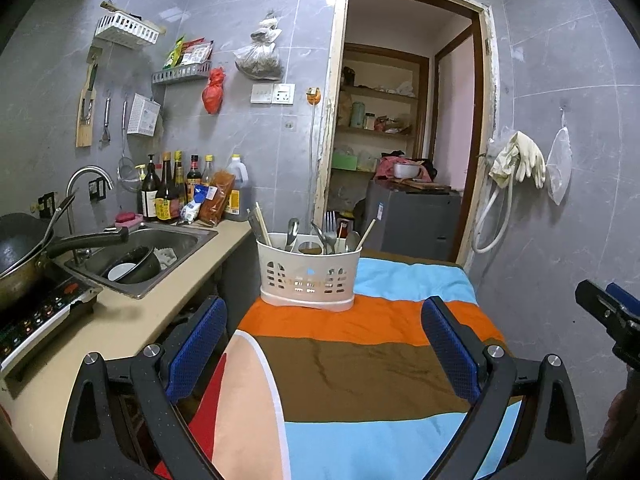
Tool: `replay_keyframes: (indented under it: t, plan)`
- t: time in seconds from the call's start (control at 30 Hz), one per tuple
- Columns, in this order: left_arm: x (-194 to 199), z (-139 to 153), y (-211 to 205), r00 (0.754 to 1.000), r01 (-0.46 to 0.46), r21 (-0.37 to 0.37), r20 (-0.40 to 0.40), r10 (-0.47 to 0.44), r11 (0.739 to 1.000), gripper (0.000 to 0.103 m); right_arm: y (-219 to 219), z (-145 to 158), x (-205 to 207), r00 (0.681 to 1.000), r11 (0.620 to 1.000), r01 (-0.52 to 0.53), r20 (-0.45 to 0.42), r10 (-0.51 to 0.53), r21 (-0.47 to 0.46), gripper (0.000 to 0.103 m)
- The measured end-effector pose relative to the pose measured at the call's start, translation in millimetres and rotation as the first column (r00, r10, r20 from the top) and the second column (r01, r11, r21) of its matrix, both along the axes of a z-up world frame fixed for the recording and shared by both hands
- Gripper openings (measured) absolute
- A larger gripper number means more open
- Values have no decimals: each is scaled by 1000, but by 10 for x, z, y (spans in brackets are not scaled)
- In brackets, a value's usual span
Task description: Organize utensils
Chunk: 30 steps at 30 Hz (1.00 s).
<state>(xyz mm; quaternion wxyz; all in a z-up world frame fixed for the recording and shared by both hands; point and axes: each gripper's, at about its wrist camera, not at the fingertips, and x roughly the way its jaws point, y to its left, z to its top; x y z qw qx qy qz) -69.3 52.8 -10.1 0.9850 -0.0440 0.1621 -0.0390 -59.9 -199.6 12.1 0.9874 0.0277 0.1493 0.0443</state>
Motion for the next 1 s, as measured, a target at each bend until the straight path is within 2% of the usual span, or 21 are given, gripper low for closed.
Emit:
replay_keyframes:
  t: [1.0]
  plan:
    - [-4, 10, 4, 1000, -3, 6, -1, 3, 1000, 95, 44, -44, 41, 1000, 1000, -13, -28, 13, 13, 103]
